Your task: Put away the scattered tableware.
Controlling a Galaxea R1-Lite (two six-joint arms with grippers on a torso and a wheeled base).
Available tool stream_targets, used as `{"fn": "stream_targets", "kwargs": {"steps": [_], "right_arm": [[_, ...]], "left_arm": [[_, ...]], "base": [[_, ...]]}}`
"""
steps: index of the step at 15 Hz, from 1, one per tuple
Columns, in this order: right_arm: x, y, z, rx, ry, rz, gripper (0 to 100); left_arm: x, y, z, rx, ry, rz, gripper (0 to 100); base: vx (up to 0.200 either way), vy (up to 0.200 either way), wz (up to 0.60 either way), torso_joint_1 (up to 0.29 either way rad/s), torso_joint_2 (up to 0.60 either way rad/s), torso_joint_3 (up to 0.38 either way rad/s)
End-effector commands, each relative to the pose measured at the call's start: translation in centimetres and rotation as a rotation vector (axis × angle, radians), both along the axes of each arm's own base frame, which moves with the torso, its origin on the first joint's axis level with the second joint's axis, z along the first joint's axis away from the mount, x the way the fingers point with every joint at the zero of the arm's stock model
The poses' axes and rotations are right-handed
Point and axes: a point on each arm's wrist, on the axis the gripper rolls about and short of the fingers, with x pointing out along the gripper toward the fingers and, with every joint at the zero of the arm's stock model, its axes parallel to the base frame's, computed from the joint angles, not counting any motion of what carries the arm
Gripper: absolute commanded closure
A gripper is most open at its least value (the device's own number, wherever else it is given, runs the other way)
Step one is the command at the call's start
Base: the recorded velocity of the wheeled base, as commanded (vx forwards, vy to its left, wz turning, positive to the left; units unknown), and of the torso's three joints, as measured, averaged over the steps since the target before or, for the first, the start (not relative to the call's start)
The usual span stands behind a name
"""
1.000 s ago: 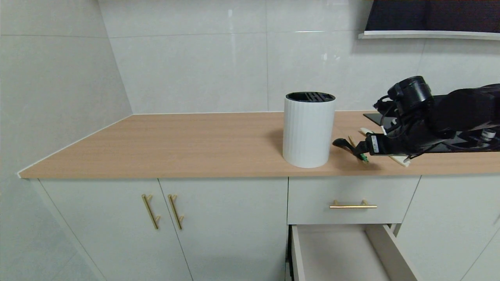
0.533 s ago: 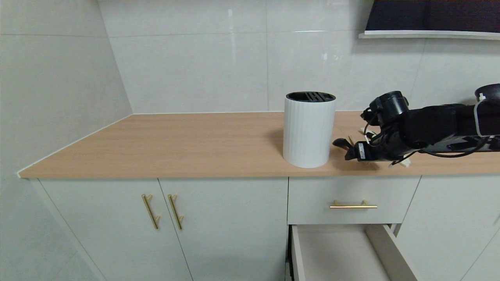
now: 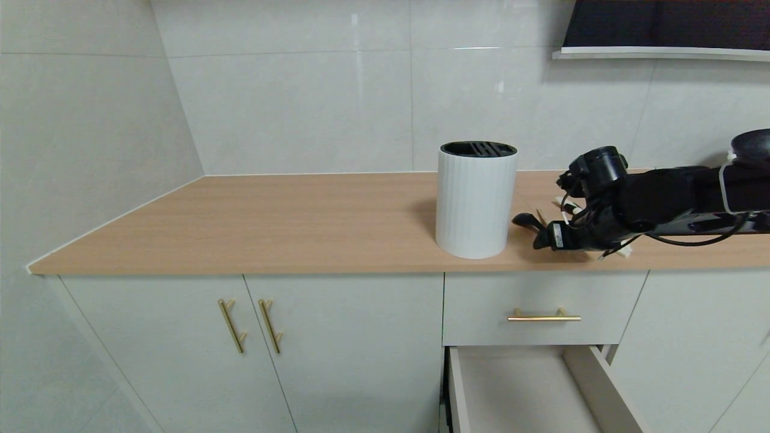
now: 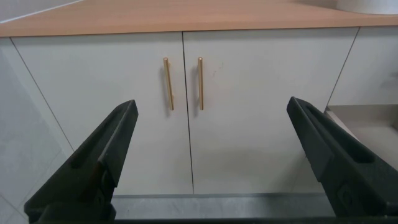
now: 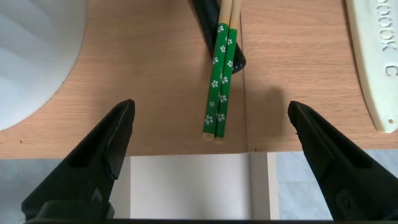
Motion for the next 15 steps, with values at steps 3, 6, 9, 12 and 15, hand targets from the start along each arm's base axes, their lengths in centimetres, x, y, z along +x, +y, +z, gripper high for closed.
{"fn": "stream_targets", "kwargs": {"steps": [3,6,9,12,15], "right_arm": [[0.2,-0.1,-0.2,-0.001,0.003,-0.006,100],[0.2,-0.1,-0.2,-0.001,0.003,-0.006,100],[0.1,-0.5,0.3,-0.022,-0.013,-0.038,100],[-0.1,-0.5,0.6,-0.024,-0.022,-0.042,100],[-1.0,-0.7,2.3,0.019,-0.062,-0.071,100]], "left_arm": [[0.0,0.0,0.0,0.000,0.000,0.000,0],[0.0,0.0,0.0,0.000,0.000,0.000,0],[0.0,0.0,0.0,0.000,0.000,0.000,0],[0.0,0.0,0.0,0.000,0.000,0.000,0],[0.0,0.0,0.0,0.000,0.000,0.000,0]], "base": [[0.000,0.000,0.00,0.000,0.00,0.000],[0.000,0.000,0.00,0.000,0.00,0.000],[0.000,0.000,0.00,0.000,0.00,0.000],[0.000,0.000,0.00,0.000,0.00,0.000],[0.000,0.000,0.00,0.000,0.00,0.000]]}}
